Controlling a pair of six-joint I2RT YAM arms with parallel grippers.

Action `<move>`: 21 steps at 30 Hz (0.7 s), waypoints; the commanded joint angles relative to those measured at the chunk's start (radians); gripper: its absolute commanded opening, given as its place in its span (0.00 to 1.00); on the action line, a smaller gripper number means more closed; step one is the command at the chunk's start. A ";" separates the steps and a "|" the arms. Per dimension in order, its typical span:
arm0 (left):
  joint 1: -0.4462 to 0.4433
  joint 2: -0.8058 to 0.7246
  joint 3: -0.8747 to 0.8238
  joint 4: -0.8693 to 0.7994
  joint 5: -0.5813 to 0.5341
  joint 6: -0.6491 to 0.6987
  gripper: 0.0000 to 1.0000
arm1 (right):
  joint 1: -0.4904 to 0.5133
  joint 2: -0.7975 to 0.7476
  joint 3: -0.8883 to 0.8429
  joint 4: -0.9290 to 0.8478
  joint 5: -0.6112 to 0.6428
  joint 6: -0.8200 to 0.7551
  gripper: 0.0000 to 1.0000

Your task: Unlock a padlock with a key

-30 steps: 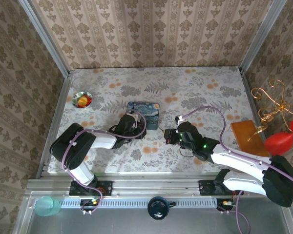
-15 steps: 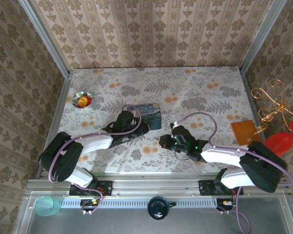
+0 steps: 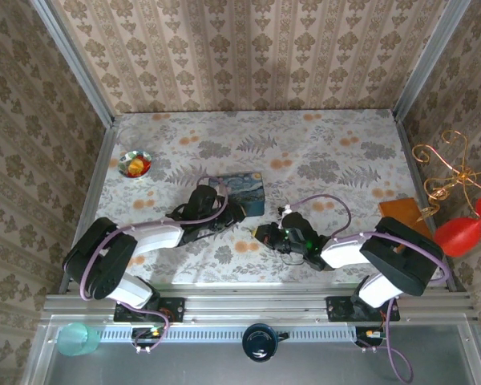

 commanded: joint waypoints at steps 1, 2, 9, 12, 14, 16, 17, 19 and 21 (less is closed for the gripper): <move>0.013 0.012 -0.016 0.096 0.035 -0.040 0.07 | -0.010 0.016 -0.015 0.092 0.013 0.034 0.00; 0.012 0.015 -0.013 0.098 0.038 -0.040 0.07 | -0.011 0.014 -0.015 0.092 0.013 0.034 0.00; 0.010 0.022 -0.021 0.119 0.033 -0.045 0.07 | -0.023 -0.035 -0.013 0.072 0.005 0.017 0.00; 0.008 0.029 -0.024 0.128 0.042 -0.046 0.07 | -0.029 -0.061 -0.009 0.048 0.000 0.006 0.00; 0.008 0.027 -0.026 0.129 0.046 -0.043 0.07 | -0.032 -0.074 -0.006 0.049 -0.009 0.001 0.00; 0.009 0.026 -0.029 0.131 0.048 -0.044 0.07 | -0.034 -0.086 -0.001 0.040 -0.020 -0.007 0.00; 0.007 0.023 -0.029 0.133 0.049 -0.043 0.07 | -0.034 -0.092 0.004 0.030 -0.027 -0.011 0.00; 0.005 0.021 -0.028 0.135 0.051 -0.045 0.07 | -0.034 -0.098 0.010 0.021 -0.039 -0.020 0.00; 0.004 0.017 -0.029 0.143 0.055 -0.051 0.07 | -0.036 -0.103 0.016 0.014 -0.049 -0.024 0.00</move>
